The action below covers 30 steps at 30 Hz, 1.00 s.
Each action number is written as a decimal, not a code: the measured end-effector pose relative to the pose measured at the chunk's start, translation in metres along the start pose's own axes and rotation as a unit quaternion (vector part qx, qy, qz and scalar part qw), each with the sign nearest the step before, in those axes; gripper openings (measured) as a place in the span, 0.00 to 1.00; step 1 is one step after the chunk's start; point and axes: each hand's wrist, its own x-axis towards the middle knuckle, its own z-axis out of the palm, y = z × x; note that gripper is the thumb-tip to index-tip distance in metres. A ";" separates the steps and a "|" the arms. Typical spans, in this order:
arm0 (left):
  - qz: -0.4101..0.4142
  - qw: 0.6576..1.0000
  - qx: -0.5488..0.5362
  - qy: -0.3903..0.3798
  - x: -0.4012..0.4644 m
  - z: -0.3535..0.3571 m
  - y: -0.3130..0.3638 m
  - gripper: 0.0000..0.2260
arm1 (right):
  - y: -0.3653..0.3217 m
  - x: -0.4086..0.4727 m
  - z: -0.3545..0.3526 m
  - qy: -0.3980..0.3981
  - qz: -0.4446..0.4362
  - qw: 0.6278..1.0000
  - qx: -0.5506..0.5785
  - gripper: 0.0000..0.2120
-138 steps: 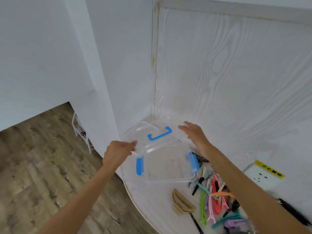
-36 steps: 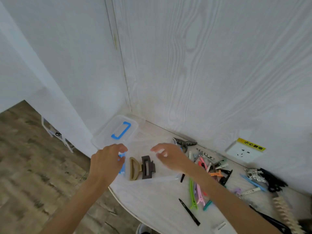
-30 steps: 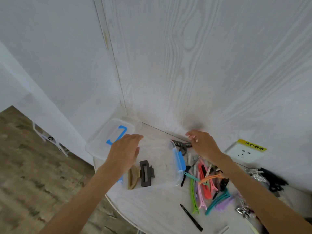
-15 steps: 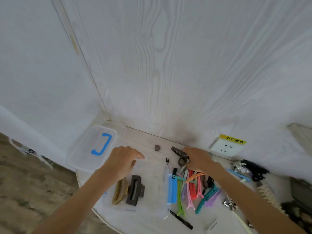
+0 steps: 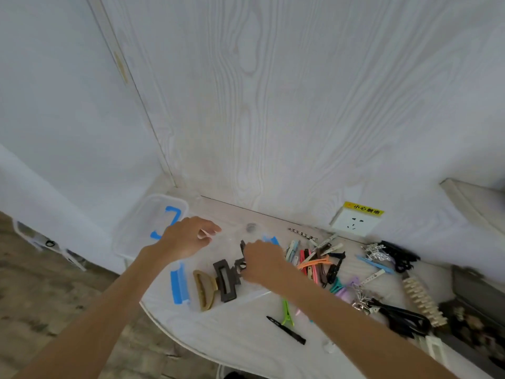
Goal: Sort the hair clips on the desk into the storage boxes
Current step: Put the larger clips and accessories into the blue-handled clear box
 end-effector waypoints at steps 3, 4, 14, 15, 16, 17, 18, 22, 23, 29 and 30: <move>0.003 1.000 0.026 -0.007 -0.003 -0.001 0.003 0.14 | -0.011 0.014 0.021 -0.023 0.006 1.000 -0.013 0.13; 0.002 0.999 0.035 -0.014 -0.005 -0.001 0.004 0.15 | -0.010 0.017 0.024 -0.029 0.004 1.000 -0.005 0.12; 0.072 0.990 0.120 0.000 -0.009 -0.013 0.079 0.15 | 0.091 -0.081 -0.009 0.110 -0.078 0.951 0.280 0.11; 0.090 0.989 0.118 0.000 -0.004 -0.009 0.100 0.14 | 0.117 -0.092 -0.005 0.119 -0.049 0.950 0.286 0.11; 0.109 0.988 0.113 -0.004 -0.001 -0.004 0.119 0.14 | 0.141 -0.100 -0.001 0.123 -0.019 0.949 0.290 0.10; 0.134 0.985 0.104 -0.010 0.005 0.005 0.139 0.13 | 0.163 -0.108 0.005 0.126 0.016 0.947 0.296 0.10; 0.159 0.982 0.096 -0.020 0.011 0.016 0.161 0.13 | 0.189 -0.114 0.013 0.129 0.055 0.943 0.302 0.09; 0.197 0.977 0.065 -0.051 0.037 0.074 0.227 0.13 | 0.265 -0.131 0.049 0.127 0.203 0.940 0.242 0.13; 0.203 0.976 0.059 -0.054 0.043 0.091 0.241 0.14 | 0.276 -0.134 0.058 0.115 0.231 0.941 0.218 0.16; 0.200 0.977 0.058 -0.040 0.066 0.174 0.296 0.19 | 0.292 -0.141 0.094 0.111 0.250 0.961 -0.042 0.24; 0.194 0.979 0.058 -0.030 0.069 0.183 0.300 0.19 | 0.295 -0.139 0.098 0.124 0.250 0.958 -0.064 0.24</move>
